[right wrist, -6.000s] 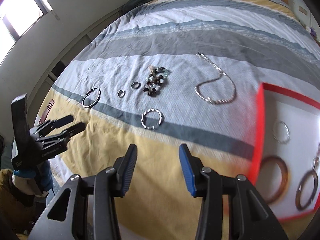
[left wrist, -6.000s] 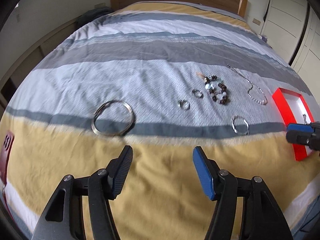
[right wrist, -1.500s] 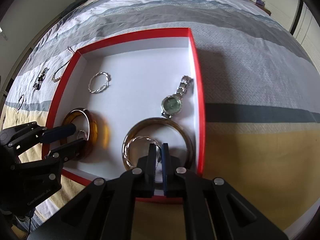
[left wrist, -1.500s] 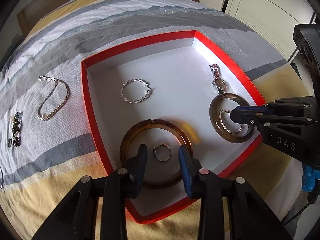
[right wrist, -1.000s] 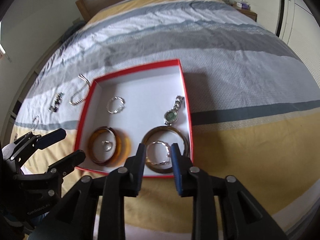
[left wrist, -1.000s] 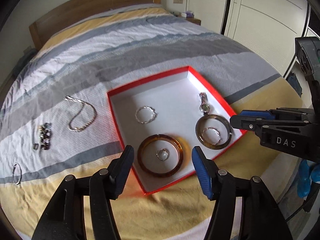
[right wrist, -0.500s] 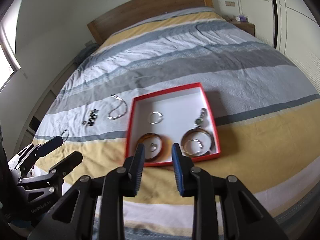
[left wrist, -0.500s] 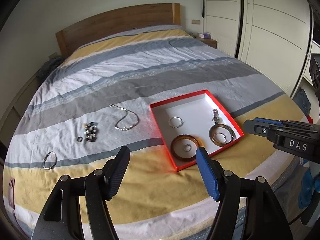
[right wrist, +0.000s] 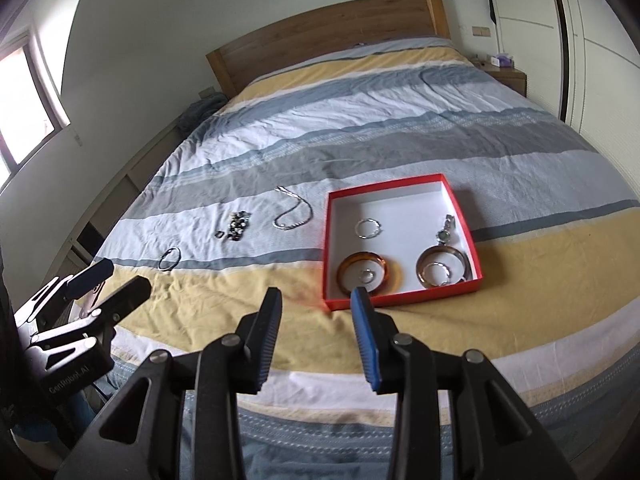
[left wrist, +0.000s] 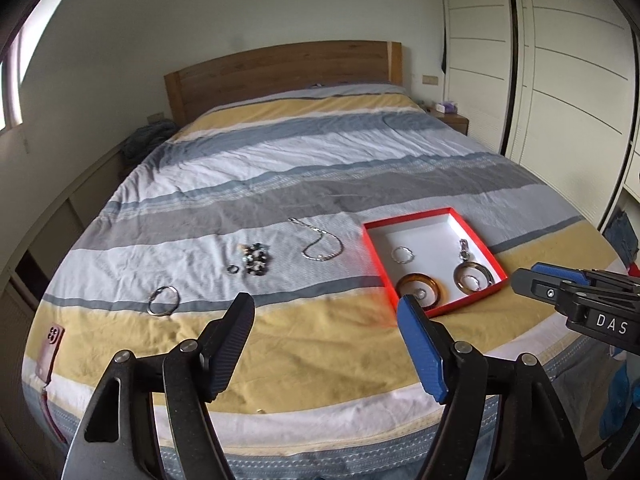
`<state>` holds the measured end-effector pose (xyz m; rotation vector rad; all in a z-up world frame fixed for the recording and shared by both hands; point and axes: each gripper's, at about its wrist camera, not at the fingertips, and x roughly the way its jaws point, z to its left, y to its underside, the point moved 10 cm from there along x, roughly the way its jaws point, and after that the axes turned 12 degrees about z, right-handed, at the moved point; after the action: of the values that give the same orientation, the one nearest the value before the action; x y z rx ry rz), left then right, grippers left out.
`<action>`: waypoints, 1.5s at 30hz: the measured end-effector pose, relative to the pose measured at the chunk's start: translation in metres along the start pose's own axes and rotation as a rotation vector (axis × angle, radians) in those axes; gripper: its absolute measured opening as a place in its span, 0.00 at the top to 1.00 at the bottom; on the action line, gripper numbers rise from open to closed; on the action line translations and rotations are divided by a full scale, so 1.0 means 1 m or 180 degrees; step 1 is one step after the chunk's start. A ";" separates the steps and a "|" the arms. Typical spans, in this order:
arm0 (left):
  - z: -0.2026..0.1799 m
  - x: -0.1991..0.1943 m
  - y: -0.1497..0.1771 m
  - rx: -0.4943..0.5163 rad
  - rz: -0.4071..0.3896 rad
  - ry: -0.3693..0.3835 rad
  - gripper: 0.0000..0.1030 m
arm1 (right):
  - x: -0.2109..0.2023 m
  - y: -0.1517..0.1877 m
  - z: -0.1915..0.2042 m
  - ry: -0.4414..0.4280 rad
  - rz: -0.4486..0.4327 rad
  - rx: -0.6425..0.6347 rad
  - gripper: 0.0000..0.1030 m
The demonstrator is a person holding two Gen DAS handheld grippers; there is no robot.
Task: Organize jewelry
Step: 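Withdraw both tools from the box toward the remaining jewelry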
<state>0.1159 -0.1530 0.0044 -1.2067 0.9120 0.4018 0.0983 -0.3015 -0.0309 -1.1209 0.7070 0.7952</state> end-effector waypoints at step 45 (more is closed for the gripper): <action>0.187 0.045 0.111 -0.1125 0.0449 -0.0410 0.21 | 0.056 0.009 0.081 0.0051 0.0332 -0.0462 0.60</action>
<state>0.1371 0.0480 -0.0864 -1.4223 0.8383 0.7699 0.1281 -0.2114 -0.0585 -1.2298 0.7350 0.9388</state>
